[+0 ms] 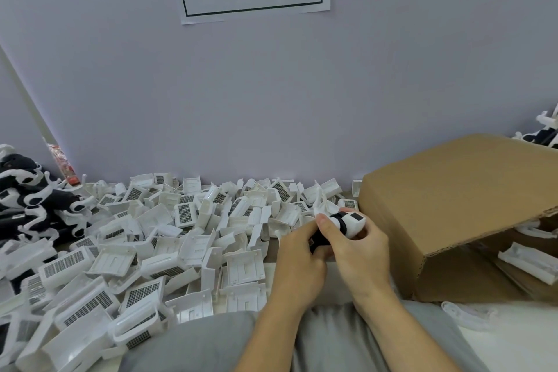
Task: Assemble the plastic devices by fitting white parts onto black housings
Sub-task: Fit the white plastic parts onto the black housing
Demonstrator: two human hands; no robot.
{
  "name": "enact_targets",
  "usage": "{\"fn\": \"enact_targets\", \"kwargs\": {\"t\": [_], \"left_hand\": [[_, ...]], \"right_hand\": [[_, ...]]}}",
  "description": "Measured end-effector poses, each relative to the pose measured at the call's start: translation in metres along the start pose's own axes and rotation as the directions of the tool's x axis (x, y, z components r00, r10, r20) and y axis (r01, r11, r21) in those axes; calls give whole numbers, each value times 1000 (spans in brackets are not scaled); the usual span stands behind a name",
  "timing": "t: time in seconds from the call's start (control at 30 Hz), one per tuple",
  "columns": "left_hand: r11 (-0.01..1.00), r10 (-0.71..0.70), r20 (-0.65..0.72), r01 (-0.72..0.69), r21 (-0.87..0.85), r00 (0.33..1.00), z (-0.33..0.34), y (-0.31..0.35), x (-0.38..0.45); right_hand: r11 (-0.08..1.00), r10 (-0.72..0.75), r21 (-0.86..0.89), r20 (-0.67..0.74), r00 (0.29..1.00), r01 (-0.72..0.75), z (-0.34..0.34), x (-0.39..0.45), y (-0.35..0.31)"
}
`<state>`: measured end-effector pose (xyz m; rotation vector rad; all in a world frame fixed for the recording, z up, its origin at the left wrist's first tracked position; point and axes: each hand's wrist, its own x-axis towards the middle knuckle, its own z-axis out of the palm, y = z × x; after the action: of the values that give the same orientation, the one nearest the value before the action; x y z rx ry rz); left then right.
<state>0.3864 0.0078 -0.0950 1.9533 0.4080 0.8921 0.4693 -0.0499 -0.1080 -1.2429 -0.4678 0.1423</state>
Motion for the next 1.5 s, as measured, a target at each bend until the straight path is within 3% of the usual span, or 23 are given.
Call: {"fn": "enact_targets", "kwargs": {"t": [0.2,0.33,0.57,0.63,0.73,0.83,0.9,1.1,1.3,1.5], "left_hand": [[1000,-29,-25,29,-3,999,2,-2,0],[995,-74,-157,61,-84,985,3,-1,1],[901,-280,-346,120,-416,896,-7,-2,11],[831,-404,-335,188,-524,851,-7,-3,14],[626,-579,-220,255,-737,785,-7,-3,16],[396,-658,-76,258,-881,749,-11,0,15],[329,-657,-12,273,-904,754,-13,2,15],[401,-654,-49,292,-868,755,-11,4,19],[472,-592,-75,269,-840,802,-10,-3,19],[504,-616,-109,284,-816,780,-8,-5,18]], "right_hand": [[999,-17,47,49,999,15,4,-3,-3],[999,-12,33,135,991,8,4,-5,-3],[995,75,50,163,984,-84,2,-4,1],[993,99,43,140,985,-106,1,-3,0],[987,150,34,100,984,-154,1,-2,2],[976,204,63,67,977,-208,3,0,4],[975,206,72,61,977,-210,5,1,2],[970,242,-33,123,962,-240,7,-2,4],[962,267,-131,244,932,-242,7,-10,-7],[973,219,-150,372,902,-175,7,-17,-13]]}}
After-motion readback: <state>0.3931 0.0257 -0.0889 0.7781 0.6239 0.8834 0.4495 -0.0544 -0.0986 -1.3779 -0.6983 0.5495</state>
